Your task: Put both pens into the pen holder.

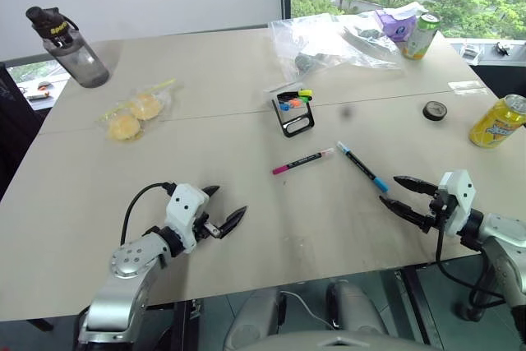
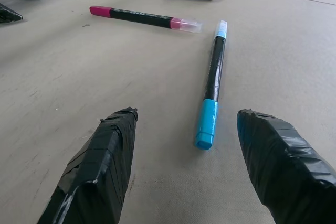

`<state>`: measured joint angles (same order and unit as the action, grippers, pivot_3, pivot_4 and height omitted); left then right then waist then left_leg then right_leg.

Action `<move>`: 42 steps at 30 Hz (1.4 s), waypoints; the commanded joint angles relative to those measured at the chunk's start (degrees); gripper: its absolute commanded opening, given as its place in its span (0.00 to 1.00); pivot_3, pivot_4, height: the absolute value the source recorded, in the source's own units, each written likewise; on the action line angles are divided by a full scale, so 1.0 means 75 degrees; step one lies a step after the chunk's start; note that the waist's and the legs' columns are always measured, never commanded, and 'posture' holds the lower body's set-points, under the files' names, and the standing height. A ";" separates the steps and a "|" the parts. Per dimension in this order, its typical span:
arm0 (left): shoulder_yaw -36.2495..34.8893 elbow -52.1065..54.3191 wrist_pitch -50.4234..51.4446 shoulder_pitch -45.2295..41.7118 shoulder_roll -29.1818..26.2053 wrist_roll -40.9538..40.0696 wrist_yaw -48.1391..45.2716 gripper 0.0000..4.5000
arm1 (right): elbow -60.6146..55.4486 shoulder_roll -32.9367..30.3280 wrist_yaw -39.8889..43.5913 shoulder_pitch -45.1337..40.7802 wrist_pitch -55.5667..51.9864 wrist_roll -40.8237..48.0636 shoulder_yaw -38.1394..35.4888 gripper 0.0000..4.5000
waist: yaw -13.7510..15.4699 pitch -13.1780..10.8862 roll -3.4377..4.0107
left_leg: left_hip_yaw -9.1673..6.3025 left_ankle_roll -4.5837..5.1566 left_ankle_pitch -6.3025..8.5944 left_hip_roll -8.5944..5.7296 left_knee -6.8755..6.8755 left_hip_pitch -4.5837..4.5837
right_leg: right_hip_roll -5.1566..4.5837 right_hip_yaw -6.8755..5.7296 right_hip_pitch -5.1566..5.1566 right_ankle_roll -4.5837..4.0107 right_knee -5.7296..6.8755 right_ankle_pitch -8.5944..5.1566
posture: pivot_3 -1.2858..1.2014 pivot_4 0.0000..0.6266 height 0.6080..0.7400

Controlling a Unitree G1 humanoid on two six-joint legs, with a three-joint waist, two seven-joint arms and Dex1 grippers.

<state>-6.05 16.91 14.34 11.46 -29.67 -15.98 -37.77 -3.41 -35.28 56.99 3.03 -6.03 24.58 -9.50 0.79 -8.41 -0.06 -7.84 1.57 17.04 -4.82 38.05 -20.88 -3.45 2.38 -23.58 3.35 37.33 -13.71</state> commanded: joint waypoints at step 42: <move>-0.0699 0.1412 0.1374 -0.0668 -0.1791 -0.2496 -0.2377 1.00 | -0.2014 -0.1539 -0.2009 -0.3598 -0.7109 -0.1485 0.2860 0.23 | 0.0010 -0.0042 0.0014 | -0.0028 -0.0028 -0.0017 -0.0002 -0.0050 -0.0056 | -0.0009 -0.0026 -0.0031 -0.0004 -0.0082 0.0002 | 0.52 0.24 1.00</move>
<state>-10.74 26.51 25.80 6.57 -43.22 -33.99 -55.10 -18.03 -45.49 42.10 -24.38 -58.22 13.97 12.09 0.86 -8.73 0.04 -8.06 1.36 16.91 -4.84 37.67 -21.30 -3.53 2.17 -23.80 3.32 36.72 -13.70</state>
